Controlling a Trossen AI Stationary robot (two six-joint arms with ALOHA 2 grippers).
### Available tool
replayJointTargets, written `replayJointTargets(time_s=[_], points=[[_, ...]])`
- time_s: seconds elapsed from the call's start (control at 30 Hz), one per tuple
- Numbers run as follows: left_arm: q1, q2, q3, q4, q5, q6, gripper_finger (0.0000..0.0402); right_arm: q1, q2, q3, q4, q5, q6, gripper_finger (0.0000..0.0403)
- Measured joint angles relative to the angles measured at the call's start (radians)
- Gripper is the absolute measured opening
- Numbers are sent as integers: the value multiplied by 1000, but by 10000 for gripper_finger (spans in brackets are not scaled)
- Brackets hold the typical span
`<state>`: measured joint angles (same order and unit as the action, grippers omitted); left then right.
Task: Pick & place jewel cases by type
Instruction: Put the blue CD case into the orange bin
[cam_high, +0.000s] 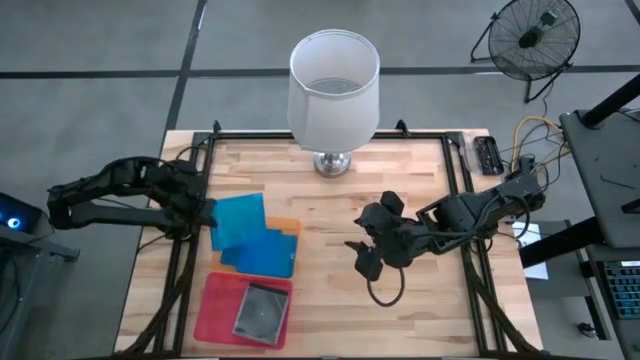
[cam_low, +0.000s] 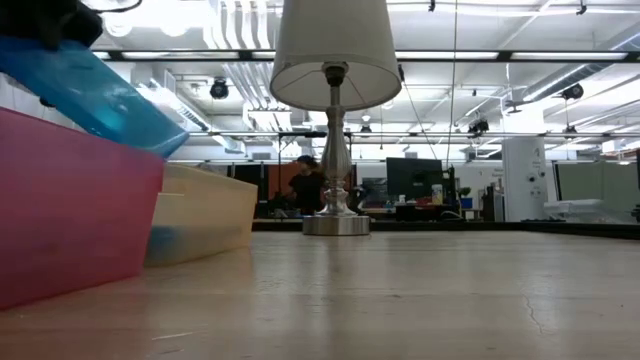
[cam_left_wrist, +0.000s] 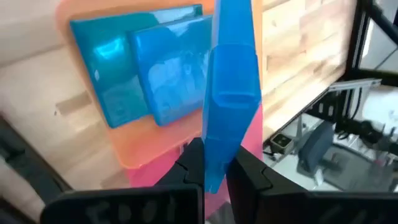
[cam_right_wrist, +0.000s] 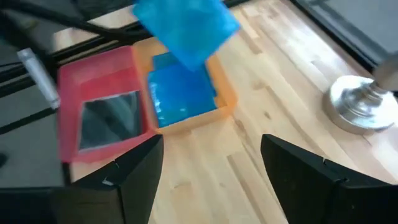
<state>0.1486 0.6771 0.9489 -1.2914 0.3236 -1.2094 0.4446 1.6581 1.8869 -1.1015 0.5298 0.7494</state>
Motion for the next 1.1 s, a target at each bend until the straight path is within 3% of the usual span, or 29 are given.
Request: replayJointTargets(time_s=[0.17,0.27,0.43,0.57,0.7,0.8,1.1], points=[[0,76,54,-37,-5,-81,9,-1,2,-96,133,130,92,266],[0,139,92,-37,-17,-123,9,-15,2,-148,274,145,61,261],[-10,263,186,-37,1,-157,9,-39,2,-233,473,119,-204,252],[-37,371,298,-37,6,-169,9,-40,2,-279,511,105,-476,246],[-124,475,439,-46,-5,-95,9,-52,2,-294,499,-14,-537,244],[-215,558,553,-93,-78,-63,9,-70,2,-295,505,-129,-566,247],[-477,751,794,-200,-231,27,9,-107,2,-292,526,-247,-622,259]])
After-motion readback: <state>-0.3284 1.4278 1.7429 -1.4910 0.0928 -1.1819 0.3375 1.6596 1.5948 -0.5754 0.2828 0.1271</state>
